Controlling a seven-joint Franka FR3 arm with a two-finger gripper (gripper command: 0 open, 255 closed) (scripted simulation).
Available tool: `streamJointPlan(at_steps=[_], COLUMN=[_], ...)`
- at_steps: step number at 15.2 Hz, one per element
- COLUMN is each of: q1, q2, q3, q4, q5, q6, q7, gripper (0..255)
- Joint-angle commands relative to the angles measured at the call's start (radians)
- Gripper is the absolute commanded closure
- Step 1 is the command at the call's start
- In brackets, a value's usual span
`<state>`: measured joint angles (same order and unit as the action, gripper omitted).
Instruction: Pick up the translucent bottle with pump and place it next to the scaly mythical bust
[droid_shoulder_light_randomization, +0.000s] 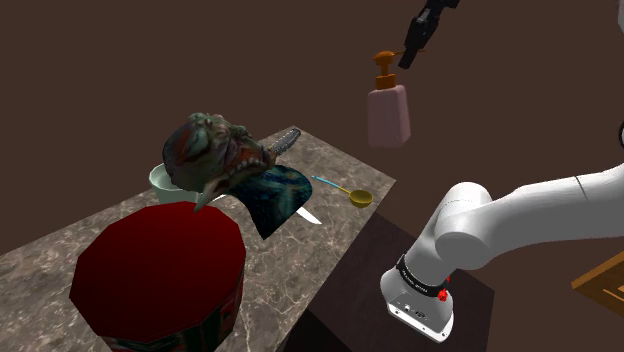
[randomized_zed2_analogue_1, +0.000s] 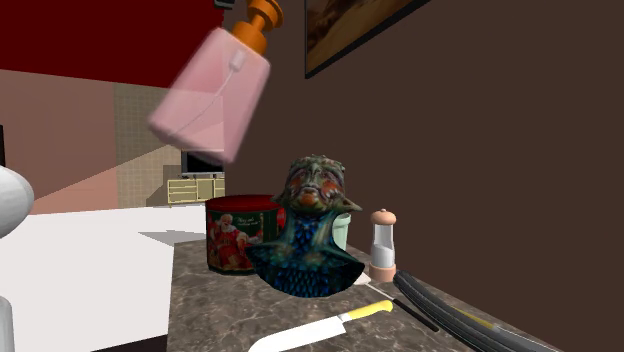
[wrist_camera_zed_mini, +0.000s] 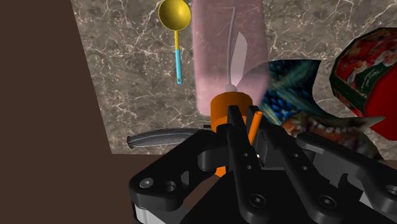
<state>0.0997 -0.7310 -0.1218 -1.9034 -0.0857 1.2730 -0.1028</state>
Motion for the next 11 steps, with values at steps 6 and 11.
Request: streamJointPlan(at_steps=[6,11], q1=[-0.004,-0.007], q2=[-0.063,-0.101], q3=[-0.001,-0.004], q4=[-0.144,-0.239], q5=[-0.005,-0.009], q6=[0.082,0.139], q7=[0.005,0.008], gripper=[255,255])
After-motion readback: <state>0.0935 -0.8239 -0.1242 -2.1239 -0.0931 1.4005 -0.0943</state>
